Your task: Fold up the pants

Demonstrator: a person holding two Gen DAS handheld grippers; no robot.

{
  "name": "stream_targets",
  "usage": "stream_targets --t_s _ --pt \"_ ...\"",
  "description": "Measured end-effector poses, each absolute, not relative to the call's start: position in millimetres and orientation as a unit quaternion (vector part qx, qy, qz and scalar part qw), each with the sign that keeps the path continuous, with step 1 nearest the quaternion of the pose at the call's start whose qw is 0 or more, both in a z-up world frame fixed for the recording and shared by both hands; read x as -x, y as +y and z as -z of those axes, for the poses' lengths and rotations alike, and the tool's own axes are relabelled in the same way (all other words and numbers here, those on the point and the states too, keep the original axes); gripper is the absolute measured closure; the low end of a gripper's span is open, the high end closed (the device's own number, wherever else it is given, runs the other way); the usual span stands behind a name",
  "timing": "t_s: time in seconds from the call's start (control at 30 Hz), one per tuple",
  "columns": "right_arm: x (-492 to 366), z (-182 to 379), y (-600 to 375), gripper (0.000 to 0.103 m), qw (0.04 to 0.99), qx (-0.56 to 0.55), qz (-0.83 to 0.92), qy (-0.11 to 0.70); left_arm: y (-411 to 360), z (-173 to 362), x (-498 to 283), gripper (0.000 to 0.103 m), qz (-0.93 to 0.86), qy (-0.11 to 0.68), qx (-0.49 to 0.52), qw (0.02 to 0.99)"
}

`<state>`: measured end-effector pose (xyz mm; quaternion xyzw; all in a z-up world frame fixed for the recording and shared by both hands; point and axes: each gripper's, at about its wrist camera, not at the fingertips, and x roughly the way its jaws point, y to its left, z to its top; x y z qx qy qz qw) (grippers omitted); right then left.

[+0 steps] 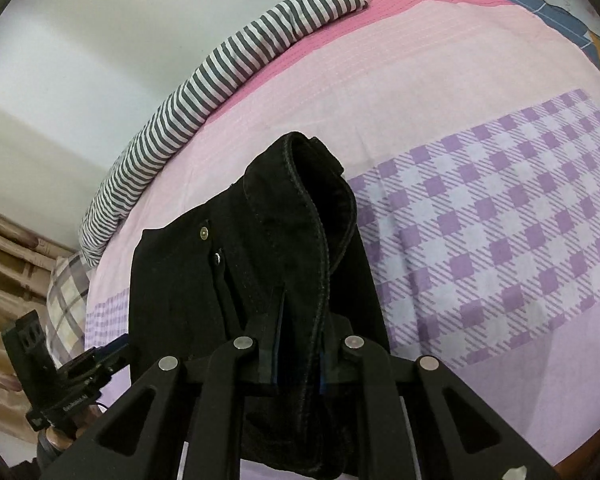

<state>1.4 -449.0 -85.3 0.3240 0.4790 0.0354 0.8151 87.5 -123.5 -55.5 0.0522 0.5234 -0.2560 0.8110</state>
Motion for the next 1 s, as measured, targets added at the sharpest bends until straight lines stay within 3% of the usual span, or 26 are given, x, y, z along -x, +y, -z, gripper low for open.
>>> stream_targets --t_s 0.13,1.0 --pt "1.6 81.5 -442.0 0.068 0.825 -0.302 -0.014 0.479 -131.7 62.1 -83.0 0.066 0.237 0.521 -0.088 0.816" --pt "66.8 68.5 -425.5 0.057 0.841 -0.254 0.030 0.477 -132.8 71.6 -33.4 0.064 0.235 0.509 -0.140 0.816"
